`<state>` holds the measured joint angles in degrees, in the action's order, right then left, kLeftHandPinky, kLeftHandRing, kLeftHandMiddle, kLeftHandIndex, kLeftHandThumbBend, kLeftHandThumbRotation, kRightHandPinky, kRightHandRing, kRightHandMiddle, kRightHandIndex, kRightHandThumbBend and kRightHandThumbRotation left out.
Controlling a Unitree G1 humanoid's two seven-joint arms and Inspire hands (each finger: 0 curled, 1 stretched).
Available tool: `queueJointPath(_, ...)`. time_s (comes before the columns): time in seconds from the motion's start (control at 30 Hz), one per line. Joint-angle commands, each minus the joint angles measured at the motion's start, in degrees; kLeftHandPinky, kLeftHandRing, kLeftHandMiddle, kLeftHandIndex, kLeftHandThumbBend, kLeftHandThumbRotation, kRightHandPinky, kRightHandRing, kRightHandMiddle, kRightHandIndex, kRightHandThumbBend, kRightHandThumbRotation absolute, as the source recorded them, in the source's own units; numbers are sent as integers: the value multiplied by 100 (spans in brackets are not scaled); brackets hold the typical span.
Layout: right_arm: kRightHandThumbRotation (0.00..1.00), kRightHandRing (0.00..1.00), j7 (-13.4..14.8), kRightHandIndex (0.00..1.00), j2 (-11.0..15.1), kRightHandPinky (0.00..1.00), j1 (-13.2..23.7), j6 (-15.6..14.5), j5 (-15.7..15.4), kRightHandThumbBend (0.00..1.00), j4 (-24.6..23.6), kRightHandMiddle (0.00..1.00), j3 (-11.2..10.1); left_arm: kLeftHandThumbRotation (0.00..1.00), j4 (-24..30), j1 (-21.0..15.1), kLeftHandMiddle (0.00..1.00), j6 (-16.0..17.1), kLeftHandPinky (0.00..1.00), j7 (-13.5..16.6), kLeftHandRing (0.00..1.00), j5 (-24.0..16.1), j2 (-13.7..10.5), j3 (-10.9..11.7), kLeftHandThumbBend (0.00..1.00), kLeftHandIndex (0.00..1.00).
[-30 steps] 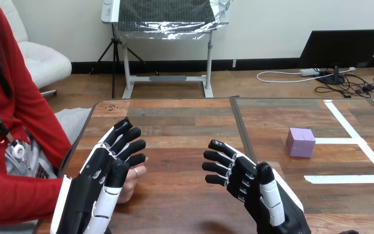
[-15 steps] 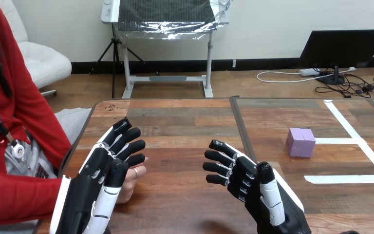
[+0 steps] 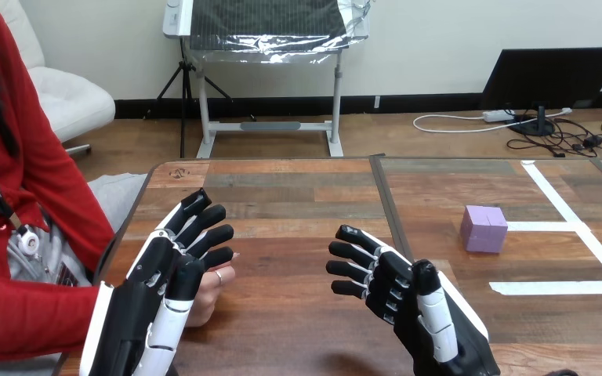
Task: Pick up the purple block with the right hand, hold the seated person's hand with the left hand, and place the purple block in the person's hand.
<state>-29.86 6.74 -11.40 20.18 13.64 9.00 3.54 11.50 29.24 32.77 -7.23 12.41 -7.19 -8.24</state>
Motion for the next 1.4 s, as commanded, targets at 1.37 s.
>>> queueJointPath(1.37, 100, 87, 2200, 87, 1361, 88, 5745, 394, -2236, 74, 5494, 86, 24, 81, -102, -424, 83, 161, 73, -4, 80, -208, 237, 21, 58, 83)
